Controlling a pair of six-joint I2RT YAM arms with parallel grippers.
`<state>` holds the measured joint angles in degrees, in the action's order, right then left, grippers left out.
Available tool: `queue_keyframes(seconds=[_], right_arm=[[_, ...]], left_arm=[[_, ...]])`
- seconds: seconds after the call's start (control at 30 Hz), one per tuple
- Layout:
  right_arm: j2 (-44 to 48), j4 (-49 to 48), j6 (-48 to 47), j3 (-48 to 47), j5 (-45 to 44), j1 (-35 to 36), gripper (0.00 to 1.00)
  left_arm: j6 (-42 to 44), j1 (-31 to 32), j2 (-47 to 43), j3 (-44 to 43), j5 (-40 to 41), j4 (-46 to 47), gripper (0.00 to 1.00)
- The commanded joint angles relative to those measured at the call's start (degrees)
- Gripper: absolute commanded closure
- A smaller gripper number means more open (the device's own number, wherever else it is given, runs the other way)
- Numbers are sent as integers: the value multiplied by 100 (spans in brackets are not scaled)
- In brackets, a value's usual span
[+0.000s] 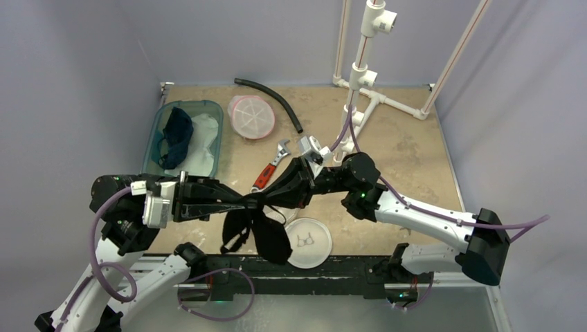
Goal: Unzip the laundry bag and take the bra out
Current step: Pick up the bra from the laundry bag.
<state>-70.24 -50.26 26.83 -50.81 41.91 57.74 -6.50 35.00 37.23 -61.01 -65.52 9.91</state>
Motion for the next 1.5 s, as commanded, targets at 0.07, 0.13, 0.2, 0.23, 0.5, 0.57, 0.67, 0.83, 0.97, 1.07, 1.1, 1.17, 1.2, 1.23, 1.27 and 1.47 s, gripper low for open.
queue_keyframes(seconds=[0.07,0.13,0.2,0.23,0.5,0.57,0.67,0.83,0.97,1.07,1.1,1.17,1.2,1.23,1.27,1.47], right_arm=[[85,-210,26,-361,816,24,52],[86,-296,66,-364,815,19,46],[25,-445,174,-411,913,23,45],[-33,-529,243,-451,983,19,46],[-383,-1267,917,-600,1388,27,80],[-366,-1129,878,-617,1377,23,93],[-152,-437,440,-638,1159,12,100],[569,1871,-1138,-965,-934,-31,100],[943,2750,-1761,-1157,-3024,-29,100],[1021,3083,-2026,-1266,-3860,-27,100],[1052,3133,-2061,-1292,-3998,-26,100],[1067,3204,-2111,-1344,-4149,-33,100],[1048,3264,-2121,-1414,-4170,-27,100],[1029,3329,-2164,-1474,-4173,-30,100],[1009,3376,-2180,-1526,-4173,-30,100],[972,3589,-2042,-1750,-4112,-30,100]], left_arm=[[154,22,16,11,169,-9,100],[-48,21,38,55,109,237,100],[-287,16,58,128,76,562,100],[-416,19,58,159,80,700,100],[-717,20,118,304,98,1193,100],[-662,17,108,311,136,1097,100],[-168,22,32,205,470,310,92],[339,12,-453,123,2317,-904,27],[260,15,-1163,348,3831,-1200,19],[107,13,-1640,618,4894,-1376,15],[45,16,-1769,717,5158,-1416,14],[-88,18,-1980,913,5643,-1477,11],[-154,18,-2062,1004,5872,-1487,11],[-290,15,-2123,1080,6163,-1487,10],[-469,22,-2182,1168,6404,-1459,6],[-1513,16,-1925,1969,5616,-557,1]])
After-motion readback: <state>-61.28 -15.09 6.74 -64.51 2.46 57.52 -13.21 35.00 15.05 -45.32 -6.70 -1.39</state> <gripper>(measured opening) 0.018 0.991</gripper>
